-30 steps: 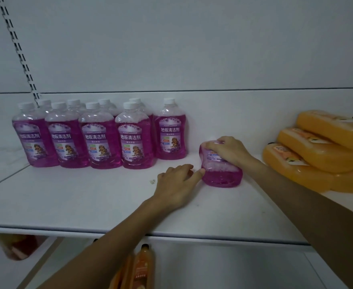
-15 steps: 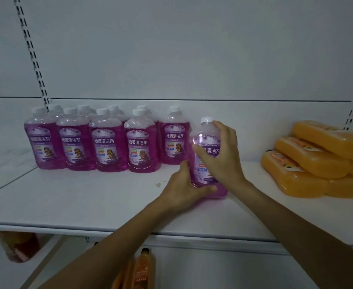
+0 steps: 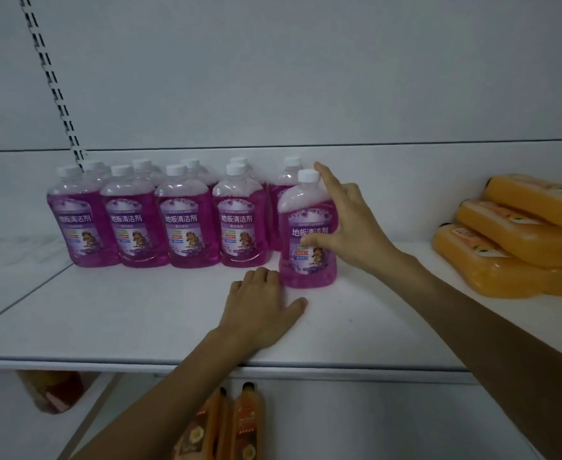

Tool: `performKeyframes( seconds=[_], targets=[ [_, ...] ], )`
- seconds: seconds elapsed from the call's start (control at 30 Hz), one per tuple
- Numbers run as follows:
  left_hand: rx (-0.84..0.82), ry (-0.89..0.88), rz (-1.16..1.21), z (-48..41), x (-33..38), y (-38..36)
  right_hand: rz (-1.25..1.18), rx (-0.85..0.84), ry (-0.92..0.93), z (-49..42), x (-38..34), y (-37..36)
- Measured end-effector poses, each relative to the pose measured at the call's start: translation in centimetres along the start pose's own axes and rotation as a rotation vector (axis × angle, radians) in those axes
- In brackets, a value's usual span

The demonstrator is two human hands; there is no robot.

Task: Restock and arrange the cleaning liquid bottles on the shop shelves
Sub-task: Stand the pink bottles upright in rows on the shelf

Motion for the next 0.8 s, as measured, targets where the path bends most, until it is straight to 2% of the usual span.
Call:
performKeyframes(
  seconds=[0.1,0.23,0.33,0.53,0.67,0.8],
  targets=[
    [0.022,0.029,-0.051,0.1,0.5,0.1,0.026,0.019,-0.013,-1.7,0.3,-1.4],
    [0.012,0.02,-0.065,0.1,0.5,0.1,0.2,0.041,0.003,-4.2,0.2,-3.2],
    [0.015,0.016,-0.043,0.1,0.3,0.2,0.21,0.054,-0.011,-4.9,0.4,-3.5],
    [0.053,-0.025,0.032,0.6,0.3,0.4,0.215,0.058,-0.025,-4.4,0.5,-3.2],
    [0.099,-0.016,-0.032,0.9,0.5,0.6,0.23,0.001,-0.002,-2.2,1.6,-2.2],
    [0.118,-0.046,0.047,0.6,2.2,1.0,0.217,0.064,-0.03,1.1,3.9,1.5]
  ],
)
Point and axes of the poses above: each hand's wrist, its own z-axis away from the middle knuckle, its own y-axis out of the back of the hand, x = y × z, the point moved 1 cm from there along -z, towards the middle knuckle, and after that the axes turned 1 degree about -x, right-handed, at the moved point
